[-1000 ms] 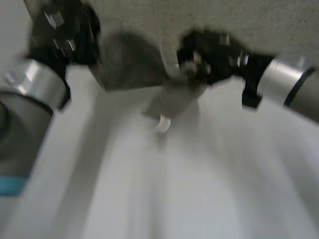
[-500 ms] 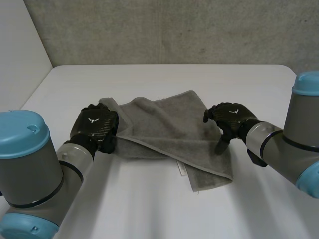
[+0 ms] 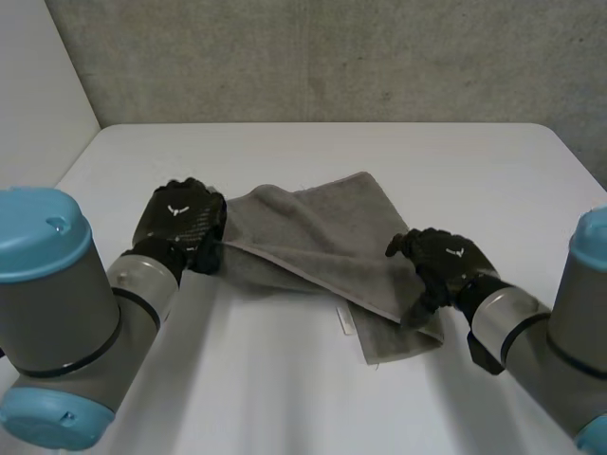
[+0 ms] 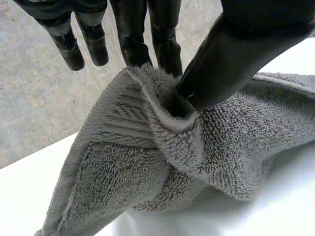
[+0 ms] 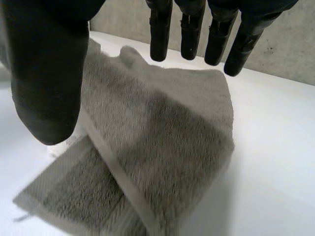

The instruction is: Fold the towel.

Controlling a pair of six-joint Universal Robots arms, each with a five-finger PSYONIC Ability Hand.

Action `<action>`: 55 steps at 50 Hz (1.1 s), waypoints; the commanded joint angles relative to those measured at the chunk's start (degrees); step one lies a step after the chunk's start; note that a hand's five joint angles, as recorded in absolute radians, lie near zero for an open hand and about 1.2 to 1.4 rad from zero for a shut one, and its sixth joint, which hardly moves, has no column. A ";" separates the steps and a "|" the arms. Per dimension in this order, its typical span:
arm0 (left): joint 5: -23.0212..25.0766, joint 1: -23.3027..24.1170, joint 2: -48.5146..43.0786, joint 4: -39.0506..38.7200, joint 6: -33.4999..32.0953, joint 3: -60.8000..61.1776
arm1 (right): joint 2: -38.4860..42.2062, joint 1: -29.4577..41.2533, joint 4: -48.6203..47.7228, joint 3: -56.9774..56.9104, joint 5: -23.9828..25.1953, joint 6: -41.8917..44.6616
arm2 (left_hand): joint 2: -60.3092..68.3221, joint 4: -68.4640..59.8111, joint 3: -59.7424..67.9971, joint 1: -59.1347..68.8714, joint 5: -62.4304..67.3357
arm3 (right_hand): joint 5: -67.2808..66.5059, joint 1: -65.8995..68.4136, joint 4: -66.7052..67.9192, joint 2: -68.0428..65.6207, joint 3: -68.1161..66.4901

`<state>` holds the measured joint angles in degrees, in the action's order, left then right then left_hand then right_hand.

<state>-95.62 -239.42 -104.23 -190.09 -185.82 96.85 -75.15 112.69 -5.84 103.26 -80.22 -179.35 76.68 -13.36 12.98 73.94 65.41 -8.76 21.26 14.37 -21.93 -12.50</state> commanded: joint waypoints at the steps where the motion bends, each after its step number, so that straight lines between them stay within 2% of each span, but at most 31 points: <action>1: -0.09 0.53 -0.01 3.14 2.48 -3.42 | 6.86 2.71 -7.25 1.59 -5.39 1.55 | 3.32 3.36 -2.98 6.06 4.59 | 0.77 -3.27 -4.37 3.94 2.50; 8: 0.17 0.00 0.42 5.16 5.99 -4.30 | 12.91 3.94 -10.24 -1.30 -9.16 7.26 | 3.32 3.36 -2.98 6.06 4.59 | -0.24 -2.27 -4.37 2.93 2.50; 14: 0.26 0.00 0.52 5.52 6.43 -3.77 | 15.03 4.65 -11.30 -4.21 -10.84 7.26 | 3.32 3.36 -2.98 6.06 4.59 | -4.95 2.44 -4.37 -1.78 2.50; 16: 0.17 0.00 0.52 5.60 6.43 -3.69 | 15.82 4.82 -12.34 -5.35 -11.36 7.18 | 3.32 3.36 -2.98 6.06 4.59 | -18.48 15.98 -4.37 -15.31 2.50; 17: 0.17 0.00 0.52 5.60 6.43 -3.69 | 15.82 4.82 -12.35 -5.35 -11.37 7.18 | 3.32 3.36 -2.98 6.06 4.59 | -18.58 16.07 -4.37 -15.41 2.50; 19: 0.17 0.00 0.60 5.60 6.43 -3.51 | 16.00 4.30 -14.80 -5.96 -11.63 6.91 | 3.32 3.36 -2.98 6.06 4.59 | -41.83 39.33 -4.37 -38.66 2.50; 20: 0.17 0.00 0.69 5.69 6.43 -3.51 | 16.00 4.30 -14.81 -5.97 -11.63 6.91 | 3.32 3.36 -2.98 6.06 4.59 | -41.96 39.45 -4.37 -38.79 2.50; 21: 0.08 -0.17 0.78 5.78 6.43 -3.42 | 16.00 3.69 -15.77 -6.05 -11.63 6.56 | 3.32 3.36 -2.98 6.06 4.59 | -55.45 52.94 -4.37 -52.28 2.50; 22: 0.08 -0.17 0.78 5.78 6.43 -3.42 | 15.21 3.59 -16.39 -5.88 -11.54 6.13 | 3.32 3.36 -2.98 6.06 4.59 | -61.18 58.68 -4.37 -58.01 2.50; 25: 0.08 -1.14 1.22 6.04 6.43 -2.98 | 14.33 3.42 -16.57 -5.88 -11.10 5.68 | 3.32 3.36 -2.98 6.06 4.59 | -61.24 58.74 -4.37 -58.07 2.50; 28: 0.35 -2.81 1.83 6.48 6.17 -1.66 | 9.58 1.84 -15.43 -6.05 -9.26 5.24 | 3.32 3.36 -2.98 6.06 4.59 | -61.24 58.74 -4.37 -58.07 2.50; 30: 0.52 -3.69 2.10 6.48 5.73 -0.96 | 5.29 -1.40 -10.80 -6.66 -2.88 6.55 | 3.32 3.36 -2.98 6.06 4.59 | -61.24 58.74 -4.37 -58.07 2.50; 31: 0.52 -4.30 2.18 6.31 5.64 -0.53 | 5.27 -1.42 -10.77 -6.67 -2.84 6.56 | 3.32 3.36 -2.98 6.06 4.59 | -61.24 58.74 -4.37 -58.07 2.50; 32: 0.61 -4.83 2.10 6.22 5.47 -0.52 | 4.58 -2.64 -5.81 -8.67 1.51 7.08 | 3.32 3.36 -2.98 6.06 4.59 | -61.24 58.74 -4.37 -58.07 2.50; 33: 0.61 -4.83 2.10 6.22 5.47 -0.52 | 4.57 -2.65 -5.76 -8.69 1.55 7.09 | 3.32 3.36 -2.98 6.06 4.59 | -61.24 58.74 -4.37 -58.07 2.50; 35: 0.61 -6.06 1.31 5.78 5.29 -2.18 | 4.66 -4.57 3.43 -15.07 8.99 7.00 | 3.32 3.36 -2.98 6.06 4.59 | -61.24 58.74 -4.37 -58.07 2.50; 36: 0.61 -6.06 1.31 5.78 5.29 -2.19 | 4.66 -4.58 3.47 -15.11 9.02 7.00 | 3.32 3.36 -2.98 6.06 4.59 | -61.24 58.74 -4.37 -58.07 2.50; 37: 0.61 -6.58 0.09 5.52 5.21 -4.54 | 5.44 -5.63 7.30 -19.63 11.37 7.00 | 3.32 3.36 -2.98 6.06 4.59 | -61.24 58.74 -4.37 -58.07 2.50; 38: 0.52 -6.59 -3.06 5.52 4.60 -8.74 | 7.10 -6.59 10.30 -24.64 11.75 7.17 | 3.32 3.36 -2.98 6.06 4.59 | -61.24 58.74 -4.37 -58.07 2.50; 39: 0.52 -6.59 -3.09 5.52 4.59 -8.78 | 7.12 -6.60 10.33 -24.69 11.75 7.18 | 3.32 3.36 -2.98 6.06 4.59 | -61.24 58.74 -4.37 -58.07 2.50; 41: 0.43 -6.77 -5.72 5.78 3.71 -12.56 | 12.81 -6.95 17.32 -38.67 10.44 7.79 | 3.32 3.36 -2.98 6.06 4.59 | -61.24 58.74 -4.37 -58.07 2.50; 42: 0.43 -6.85 -8.60 6.04 1.80 -18.30 | 12.83 -6.95 17.36 -38.75 10.43 7.79 | 3.32 3.36 -2.98 6.06 4.59 | -61.24 58.74 -4.37 -58.07 2.50; 43: 0.09 -6.77 -10.63 6.13 -0.40 -23.93 | 15.18 -6.87 20.75 -47.71 9.13 7.88 | 3.32 3.36 -2.98 6.06 4.59 | -61.24 58.74 -4.37 -58.07 2.50; 44: 0.08 -6.77 -10.65 6.13 -0.42 -23.99 | 16.77 -6.69 23.39 -56.24 8.24 7.79 | 3.32 3.36 -2.98 6.06 4.59 | -61.24 58.74 -4.37 -58.07 2.50; 45: -0.35 -6.24 -12.47 6.22 -2.94 -30.25 | 16.79 -6.69 23.42 -56.33 8.23 7.79 | 3.32 3.36 -2.98 6.06 4.59 | -61.24 58.74 -4.37 -58.07 2.50; 46: -0.44 -6.33 -12.93 6.22 -4.80 -35.54 | 17.48 -6.34 23.68 -63.98 7.80 7.10 | 3.32 3.36 -2.98 6.06 4.59 | -61.24 58.74 -4.37 -58.07 2.50; 50: -0.01 -5.45 -12.14 5.69 -6.05 -42.97 | 16.70 -5.37 18.68 -72.85 6.04 5.15 | 3.32 3.36 -2.98 6.06 4.59 | -61.24 58.74 -4.37 -58.07 2.50; 52: 0.26 -5.27 -7.08 2.11 -4.82 -43.59 | 11.46 -5.11 8.28 -66.31 5.86 0.35 | 3.32 3.36 -2.98 6.06 4.59 | -61.24 58.74 -4.37 -58.07 2.50; 53: 0.26 -5.27 -7.04 2.09 -4.82 -43.59 | 11.43 -5.11 8.22 -66.26 5.86 0.32 | 3.32 3.36 -2.98 6.06 4.59 | -61.24 58.74 -4.37 -58.07 2.50; 54: 0.34 -5.62 -3.04 -0.70 -3.86 -41.15 | 7.34 -5.37 3.26 -59.99 6.56 -1.07 | 3.32 3.36 -2.98 6.06 4.59 | -61.24 58.74 -4.37 -58.07 2.50; 55: 0.35 -5.62 -3.00 -0.72 -3.85 -41.13 | 3.03 -5.72 -0.97 -53.06 7.17 -1.69 | 3.32 3.36 -2.98 6.06 4.59 | -61.24 58.74 -4.37 -58.07 2.50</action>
<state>-95.65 -245.14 -114.73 -185.69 -190.94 55.76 -59.73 105.40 15.51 39.87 -70.03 -174.13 76.97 -13.36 12.98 74.18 65.41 -66.55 76.02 14.37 -76.30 -12.50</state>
